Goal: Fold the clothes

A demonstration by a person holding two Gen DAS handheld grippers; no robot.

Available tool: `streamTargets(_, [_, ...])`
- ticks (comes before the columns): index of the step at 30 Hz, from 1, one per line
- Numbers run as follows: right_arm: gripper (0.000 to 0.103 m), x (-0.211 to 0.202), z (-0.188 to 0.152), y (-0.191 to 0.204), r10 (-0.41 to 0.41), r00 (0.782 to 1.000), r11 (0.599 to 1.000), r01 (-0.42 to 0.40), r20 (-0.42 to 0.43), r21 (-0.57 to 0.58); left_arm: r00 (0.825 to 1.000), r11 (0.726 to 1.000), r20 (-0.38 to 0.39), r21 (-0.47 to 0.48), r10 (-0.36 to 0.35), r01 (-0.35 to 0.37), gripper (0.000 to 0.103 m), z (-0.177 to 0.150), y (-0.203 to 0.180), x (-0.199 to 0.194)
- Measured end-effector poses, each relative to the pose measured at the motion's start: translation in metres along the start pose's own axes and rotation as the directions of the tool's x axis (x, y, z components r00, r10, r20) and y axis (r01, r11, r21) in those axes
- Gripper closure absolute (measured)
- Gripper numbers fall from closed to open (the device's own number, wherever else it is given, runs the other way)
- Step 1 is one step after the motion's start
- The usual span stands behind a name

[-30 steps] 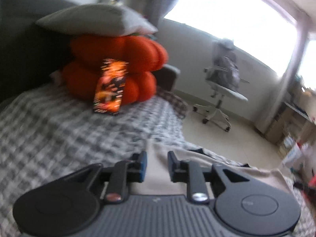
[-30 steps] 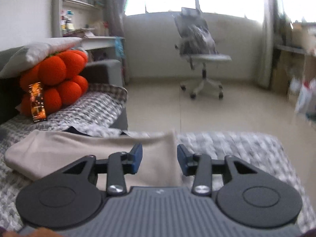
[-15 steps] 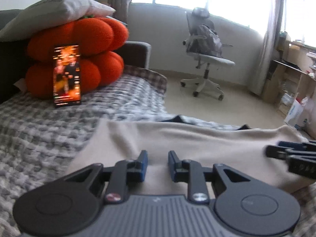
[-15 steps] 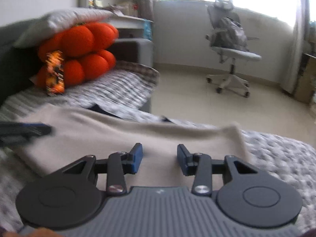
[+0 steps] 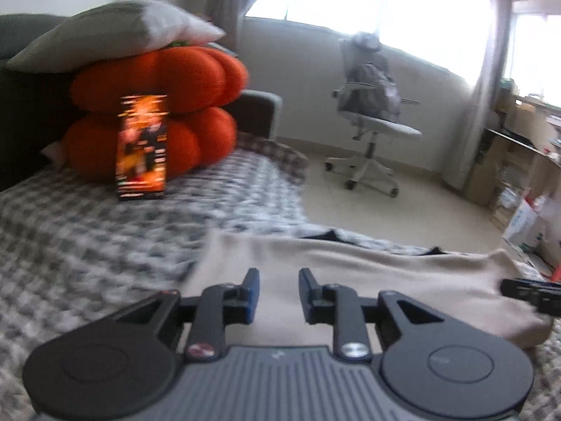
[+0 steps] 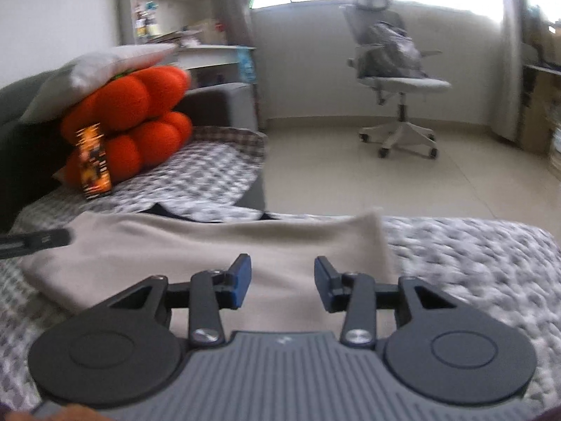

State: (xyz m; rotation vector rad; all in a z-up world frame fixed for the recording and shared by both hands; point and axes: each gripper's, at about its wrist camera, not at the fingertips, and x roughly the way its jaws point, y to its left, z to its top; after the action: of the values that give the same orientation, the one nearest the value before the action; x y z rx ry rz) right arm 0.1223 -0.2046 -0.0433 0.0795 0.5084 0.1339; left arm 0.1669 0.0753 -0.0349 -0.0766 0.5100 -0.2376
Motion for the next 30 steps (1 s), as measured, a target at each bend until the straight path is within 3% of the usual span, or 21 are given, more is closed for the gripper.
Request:
streamTargets(6, [0.06, 0.012, -0.01, 0.006, -0.019, 0.999, 0.998, 0.017, -0.037, -0.066, 0.999, 0.998, -0.044, 0.064, 0.022, -0.019, 0.072, -0.014, -0.015, 0.017])
streamTargets(11, [0.062, 0.003, -0.017, -0.031, -0.039, 0.999, 0.999, 0.04, -0.025, 0.019, 0.996, 0.994, -0.025, 0.074, 0.085, -0.083, 0.072, -0.017, 0.011, 0.004])
streamTargets(16, [0.057, -0.002, -0.008, -0.021, -0.03, 0.999, 0.999, 0.031, -0.032, 0.037, 0.99, 0.992, -0.065, 0.011, 0.124, -0.123, 0.071, -0.002, 0.018, -0.011])
streamTargets(19, [0.057, -0.004, -0.002, -0.01, -0.005, 0.999, 1.0, 0.007, -0.047, 0.03, 0.979, 0.987, -0.126, 0.025, 0.162, -0.16, 0.062, 0.007, 0.006, -0.013])
streamTargets(21, [0.054, -0.006, 0.003, -0.003, 0.007, 0.998, 1.0, -0.006, -0.056, 0.026, 0.967, 0.981, -0.169, 0.043, 0.191, -0.187, 0.04, 0.012, -0.003, -0.014])
streamTargets(30, [0.043, -0.01, 0.023, 0.005, 0.025, 0.993, 0.999, -0.019, -0.113, 0.051, 0.931, 0.982, -0.324, -0.029, 0.168, -0.188, 0.02, 0.017, -0.006, -0.018])
